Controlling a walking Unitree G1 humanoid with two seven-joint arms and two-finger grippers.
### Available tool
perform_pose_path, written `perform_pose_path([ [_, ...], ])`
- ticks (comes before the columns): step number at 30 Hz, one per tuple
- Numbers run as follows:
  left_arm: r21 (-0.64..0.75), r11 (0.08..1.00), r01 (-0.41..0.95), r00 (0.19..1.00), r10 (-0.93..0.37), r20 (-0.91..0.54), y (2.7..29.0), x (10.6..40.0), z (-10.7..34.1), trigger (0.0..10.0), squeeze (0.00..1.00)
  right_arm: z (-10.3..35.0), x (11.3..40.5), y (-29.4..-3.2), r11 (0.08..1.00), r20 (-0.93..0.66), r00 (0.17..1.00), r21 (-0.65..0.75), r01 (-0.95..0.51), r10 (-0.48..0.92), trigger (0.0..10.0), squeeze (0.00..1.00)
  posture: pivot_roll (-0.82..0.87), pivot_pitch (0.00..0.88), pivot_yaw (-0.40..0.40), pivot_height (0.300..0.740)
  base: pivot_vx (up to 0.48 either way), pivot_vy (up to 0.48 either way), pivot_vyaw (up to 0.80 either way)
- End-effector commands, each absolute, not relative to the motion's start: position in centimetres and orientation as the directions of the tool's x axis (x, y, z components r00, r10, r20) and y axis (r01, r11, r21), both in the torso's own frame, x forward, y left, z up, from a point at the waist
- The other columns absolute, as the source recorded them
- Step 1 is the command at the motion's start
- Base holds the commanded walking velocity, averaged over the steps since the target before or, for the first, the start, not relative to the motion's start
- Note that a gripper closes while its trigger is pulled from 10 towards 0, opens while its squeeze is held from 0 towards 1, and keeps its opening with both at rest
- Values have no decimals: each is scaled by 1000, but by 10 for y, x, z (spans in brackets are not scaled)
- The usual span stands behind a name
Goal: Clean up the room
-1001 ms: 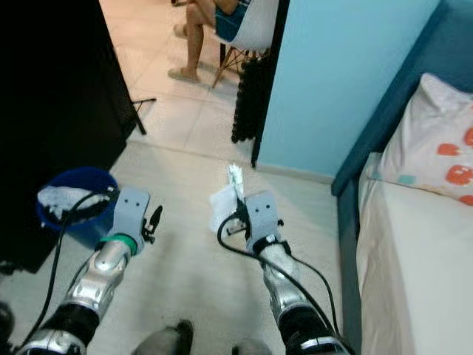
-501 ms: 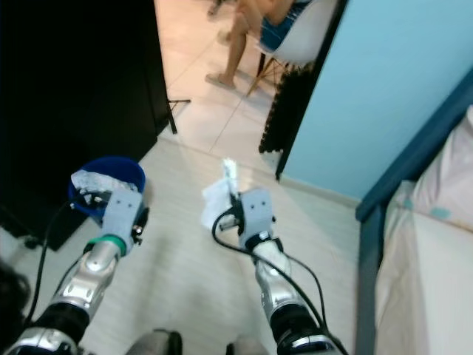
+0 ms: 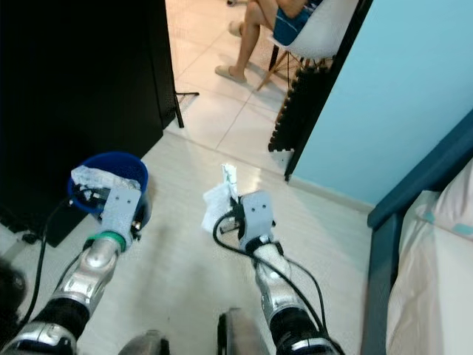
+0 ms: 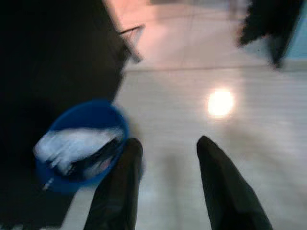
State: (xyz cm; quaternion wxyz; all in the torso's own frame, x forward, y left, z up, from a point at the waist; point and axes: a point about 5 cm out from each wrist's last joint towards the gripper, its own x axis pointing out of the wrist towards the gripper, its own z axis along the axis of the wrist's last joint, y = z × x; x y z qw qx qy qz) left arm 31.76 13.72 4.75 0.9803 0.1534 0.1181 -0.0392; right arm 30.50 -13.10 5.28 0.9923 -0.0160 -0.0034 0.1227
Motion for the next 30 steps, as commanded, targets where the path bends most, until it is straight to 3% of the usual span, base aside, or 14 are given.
perform_pose_path([
  [1, 308, 946, 99, 963, -14, -268, 146, 313, 41, 10000, 0, 50, 303, -128, 969, -7, 969, -14, -246, 246, 10000, 0, -10, 0, 12, 685, 461, 0, 0],
  [10, 312, 945, 98, 963, -11, -268, 147, 314, 40, 10000, 0, 50, 303, -125, 963, -7, 963, -15, -269, 268, 10000, 0, -9, 0, 12, 685, 461, 0, 0],
  [27, 318, 944, 92, 964, -5, -265, 148, 315, 41, 10000, 0, 52, 302, -117, 942, 7, 942, 10, -335, 335, 10000, 0, -5, 0, 13, 685, 455, 0, 752],
  [30, 314, 946, 79, 963, 10, -271, 149, 316, 41, 10000, 0, 54, 301, -109, 921, 17, 921, 35, -389, 388, 10000, 0, -3, 0, 17, 685, 0, 0, 156],
])
